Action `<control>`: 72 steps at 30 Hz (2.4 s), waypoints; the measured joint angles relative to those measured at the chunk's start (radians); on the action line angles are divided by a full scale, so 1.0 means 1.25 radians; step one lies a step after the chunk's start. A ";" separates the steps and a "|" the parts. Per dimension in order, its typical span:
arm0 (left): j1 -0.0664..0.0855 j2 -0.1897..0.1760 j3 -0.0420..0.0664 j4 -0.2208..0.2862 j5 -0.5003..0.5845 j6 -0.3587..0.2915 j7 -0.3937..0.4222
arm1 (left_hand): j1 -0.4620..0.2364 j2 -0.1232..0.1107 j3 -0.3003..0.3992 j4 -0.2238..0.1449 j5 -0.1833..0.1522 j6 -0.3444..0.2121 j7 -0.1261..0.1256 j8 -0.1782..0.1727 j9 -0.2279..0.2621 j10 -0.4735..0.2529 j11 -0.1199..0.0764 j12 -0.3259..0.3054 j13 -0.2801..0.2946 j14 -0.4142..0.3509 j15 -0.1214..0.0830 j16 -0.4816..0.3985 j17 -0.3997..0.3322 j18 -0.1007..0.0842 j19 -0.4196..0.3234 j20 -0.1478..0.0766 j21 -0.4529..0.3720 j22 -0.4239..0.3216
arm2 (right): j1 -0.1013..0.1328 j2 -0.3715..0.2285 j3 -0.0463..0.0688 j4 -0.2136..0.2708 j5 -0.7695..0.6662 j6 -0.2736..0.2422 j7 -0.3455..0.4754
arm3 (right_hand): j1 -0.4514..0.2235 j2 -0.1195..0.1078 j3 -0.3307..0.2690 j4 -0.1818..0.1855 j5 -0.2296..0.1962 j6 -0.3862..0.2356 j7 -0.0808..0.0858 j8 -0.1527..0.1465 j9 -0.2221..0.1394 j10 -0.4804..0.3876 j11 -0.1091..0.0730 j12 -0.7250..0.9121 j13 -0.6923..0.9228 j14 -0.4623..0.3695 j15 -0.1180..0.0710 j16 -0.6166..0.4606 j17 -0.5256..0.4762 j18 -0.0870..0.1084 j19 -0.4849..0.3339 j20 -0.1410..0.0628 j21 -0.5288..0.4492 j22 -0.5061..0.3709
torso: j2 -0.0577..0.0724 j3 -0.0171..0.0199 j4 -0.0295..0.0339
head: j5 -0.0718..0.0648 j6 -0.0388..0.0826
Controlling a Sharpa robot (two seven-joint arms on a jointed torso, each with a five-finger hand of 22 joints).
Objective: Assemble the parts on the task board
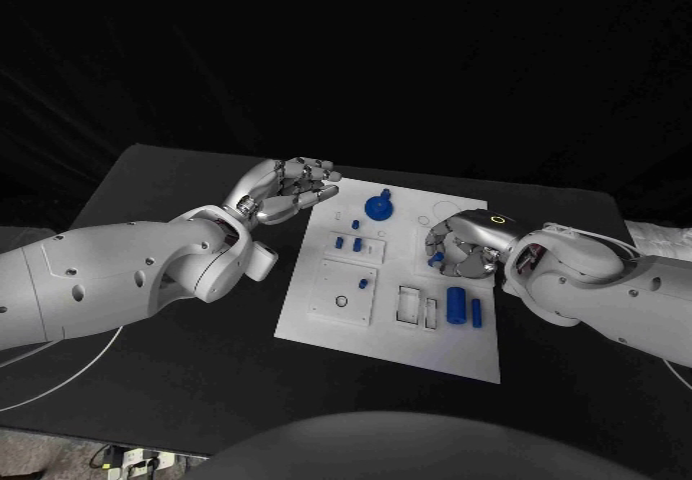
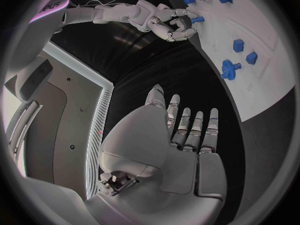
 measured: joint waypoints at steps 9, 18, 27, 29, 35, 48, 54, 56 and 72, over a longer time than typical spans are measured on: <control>0.000 0.000 0.000 0.000 0.000 0.002 -0.004 | 0.000 0.000 0.000 0.000 0.000 0.000 0.000 0.000 0.000 0.000 0.000 0.000 0.000 0.000 0.000 0.000 0.000 0.000 0.000 0.000 0.000 0.000 | -0.001 -0.003 -0.001 0.004 0.000 0.004 0.003 | 0.000 0.000 0.026 -0.018 0.013 -0.011 -0.001 0.010 0.023 0.012 0.000 0.012 0.013 -0.003 -0.003 0.000 0.000 0.000 -0.003 -0.003 0.000 0.000 | 0.000 -0.0001 0.0001 | 0.002 0.000; -0.001 -0.001 0.000 0.000 0.000 0.003 -0.007 | 0.000 0.000 0.000 0.000 0.000 0.000 0.000 0.000 0.000 0.000 0.000 0.004 0.000 0.003 0.003 0.005 0.001 0.000 0.000 0.000 0.003 0.000 | 0.000 -0.011 -0.001 0.014 0.002 0.002 0.010 | 0.001 0.001 0.041 -0.034 0.004 -0.005 -0.003 0.024 0.040 0.021 0.006 0.012 0.015 -0.006 -0.006 -0.013 -0.010 0.000 -0.005 -0.005 0.007 0.000 | 0.000 -0.0001 0.0000 | 0.004 0.000; -0.001 0.000 0.000 0.000 0.000 0.004 -0.010 | 0.003 0.003 0.000 0.000 0.000 0.003 0.003 0.000 0.000 0.000 0.000 0.004 0.000 0.003 0.003 0.005 0.001 0.000 0.006 0.000 0.003 0.005 | 0.016 -0.020 -0.001 0.029 0.007 -0.002 0.016 | 0.006 0.005 0.056 -0.045 0.000 0.008 -0.016 0.024 0.047 0.057 -0.010 0.008 0.010 -0.014 -0.014 -0.039 -0.037 0.000 0.000 -0.011 0.018 0.000 | 0.000 -0.0001 0.0002 | 0.005 0.000; -0.001 0.000 0.000 0.000 0.000 0.004 -0.011 | 0.003 0.003 0.000 0.000 0.001 0.003 0.003 0.003 0.000 0.000 0.000 0.004 0.000 0.003 0.003 0.005 0.001 0.000 0.006 0.000 0.003 0.007 | 0.023 -0.023 0.000 0.034 0.008 -0.004 0.016 | 0.006 0.005 0.057 -0.044 -0.001 0.009 -0.017 0.024 0.046 0.063 -0.014 0.008 0.010 -0.014 -0.014 -0.040 -0.038 0.000 0.000 -0.011 0.018 0.000 | 0.000 -0.0001 0.0002 | 0.006 0.000; -0.001 0.000 0.000 0.000 0.000 0.005 -0.013 | 0.004 0.004 0.000 0.000 0.003 0.003 0.003 0.003 0.000 0.003 0.003 0.004 0.000 0.003 0.003 0.005 0.001 0.000 0.011 0.000 0.003 0.012 | 0.046 -0.034 0.000 0.055 0.010 -0.005 0.016 | 0.006 0.005 0.057 -0.044 -0.001 0.009 -0.017 0.023 0.041 0.067 -0.016 0.005 0.008 -0.014 -0.014 -0.043 -0.040 0.000 0.000 -0.011 0.018 0.000 | 0.000 -0.0002 0.0002 | 0.007 0.000; -0.002 0.002 0.000 -0.001 0.000 0.005 -0.019 | 0.006 0.006 0.000 0.000 0.003 0.003 0.003 0.003 0.000 0.003 0.003 0.003 0.000 0.003 0.003 0.005 0.001 0.000 0.011 0.000 0.007 0.015 | 0.097 -0.046 0.001 0.144 0.024 0.019 0.007 | 0.001 0.001 0.064 -0.044 -0.014 0.012 -0.020 0.020 0.039 0.072 -0.017 -0.005 0.004 -0.020 -0.014 -0.051 -0.049 0.000 -0.003 -0.014 0.014 0.000 | 0.000 -0.0002 -0.0003 | 0.013 0.000; -0.002 0.002 0.000 -0.002 0.000 0.005 -0.021 | 0.006 0.006 0.000 0.000 0.003 0.003 0.003 0.003 0.000 0.003 0.003 0.004 0.000 0.003 0.003 0.005 0.000 0.000 0.011 0.000 0.007 0.015 | 0.101 -0.016 0.001 0.172 0.050 0.062 0.001 | 0.001 0.001 0.066 -0.046 -0.029 0.011 -0.019 0.006 0.033 0.073 -0.016 -0.016 -0.001 -0.027 -0.013 -0.066 -0.066 0.000 -0.016 -0.015 -0.004 0.000 | 0.000 -0.0001 0.0001 | 0.022 0.000; -0.002 0.002 0.000 -0.002 0.000 0.005 -0.022 | 0.006 0.006 0.000 0.000 0.003 0.003 0.003 0.003 0.000 0.003 0.003 0.004 0.000 0.003 0.003 0.005 0.000 0.000 0.011 0.000 0.006 0.015 | 0.102 0.001 0.000 0.176 0.069 0.085 0.000 | -0.001 0.003 0.066 -0.046 -0.034 0.009 -0.017 0.002 0.030 0.074 -0.015 -0.016 -0.002 -0.030 -0.010 -0.072 -0.070 0.000 -0.016 -0.014 -0.010 0.000 | 0.000 0.0000 0.0002 | 0.027 0.000; -0.003 -0.012 0.000 0.000 0.001 0.000 -0.022 | -0.002 0.015 -0.009 0.002 0.003 0.003 0.009 0.003 0.000 0.006 0.012 0.009 0.000 0.000 0.000 0.005 0.000 0.000 0.011 0.000 0.006 0.010 | 0.115 0.159 0.002 0.121 0.186 0.218 -0.016 | -0.010 0.012 0.066 -0.046 -0.051 0.009 -0.017 -0.008 0.023 0.074 -0.014 -0.025 -0.003 -0.036 -0.010 -0.083 -0.081 0.000 -0.026 -0.011 -0.025 0.000 | 0.000 -0.0008 0.0015 | 0.060 0.000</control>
